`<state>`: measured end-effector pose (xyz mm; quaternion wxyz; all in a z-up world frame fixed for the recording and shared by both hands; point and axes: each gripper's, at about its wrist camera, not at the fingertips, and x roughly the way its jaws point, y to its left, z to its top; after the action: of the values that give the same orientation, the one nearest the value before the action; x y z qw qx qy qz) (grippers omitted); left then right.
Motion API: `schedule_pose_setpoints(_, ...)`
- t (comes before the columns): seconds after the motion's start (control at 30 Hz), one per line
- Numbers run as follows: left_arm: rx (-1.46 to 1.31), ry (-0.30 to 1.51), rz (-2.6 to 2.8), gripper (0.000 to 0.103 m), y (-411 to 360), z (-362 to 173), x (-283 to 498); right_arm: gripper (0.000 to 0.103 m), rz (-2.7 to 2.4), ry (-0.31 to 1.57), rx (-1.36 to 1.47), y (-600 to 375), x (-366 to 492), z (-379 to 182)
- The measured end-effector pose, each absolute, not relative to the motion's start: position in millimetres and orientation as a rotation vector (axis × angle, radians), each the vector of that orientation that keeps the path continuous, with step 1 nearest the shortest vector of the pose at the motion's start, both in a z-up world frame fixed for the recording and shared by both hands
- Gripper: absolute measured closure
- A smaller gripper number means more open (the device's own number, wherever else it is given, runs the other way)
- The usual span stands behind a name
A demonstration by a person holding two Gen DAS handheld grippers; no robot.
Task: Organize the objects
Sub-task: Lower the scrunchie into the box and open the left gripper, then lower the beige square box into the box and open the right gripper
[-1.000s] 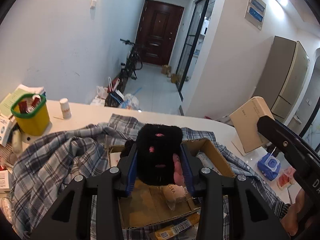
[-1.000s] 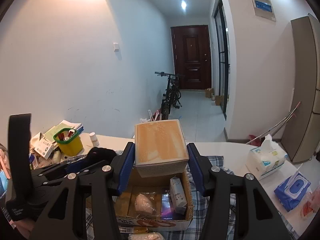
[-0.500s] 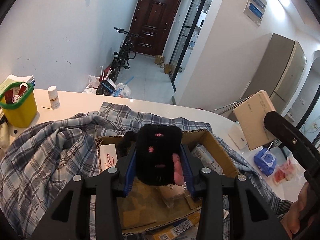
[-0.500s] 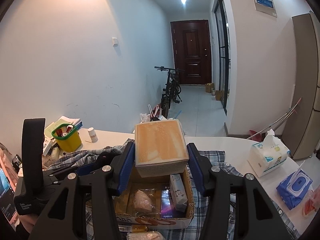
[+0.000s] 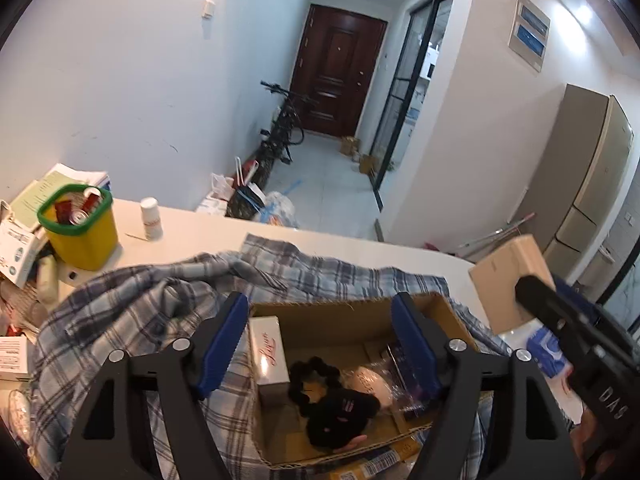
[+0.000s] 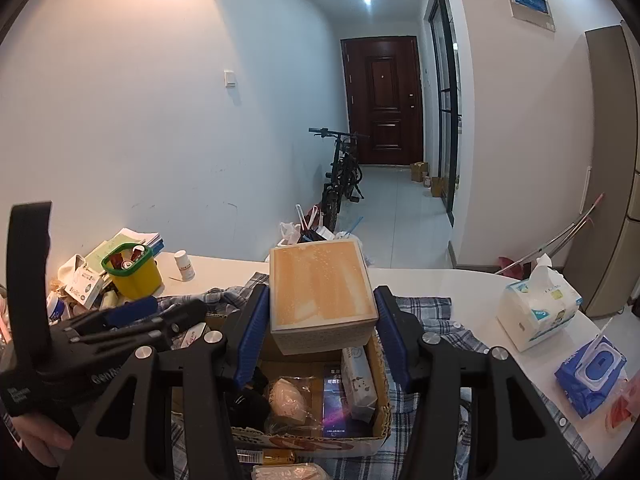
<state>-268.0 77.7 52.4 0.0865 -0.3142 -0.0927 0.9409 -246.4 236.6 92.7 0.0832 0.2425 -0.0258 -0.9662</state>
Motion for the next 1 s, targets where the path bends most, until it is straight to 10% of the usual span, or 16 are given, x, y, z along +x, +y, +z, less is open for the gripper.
schedule_pose_setpoints(1.0, -1.036, -0.21, 2.864, 0.022, 81.0, 32.9, -282.0, 0.051, -2.774, -0.122, 1.072, 231.1, -294.8, 19.0)
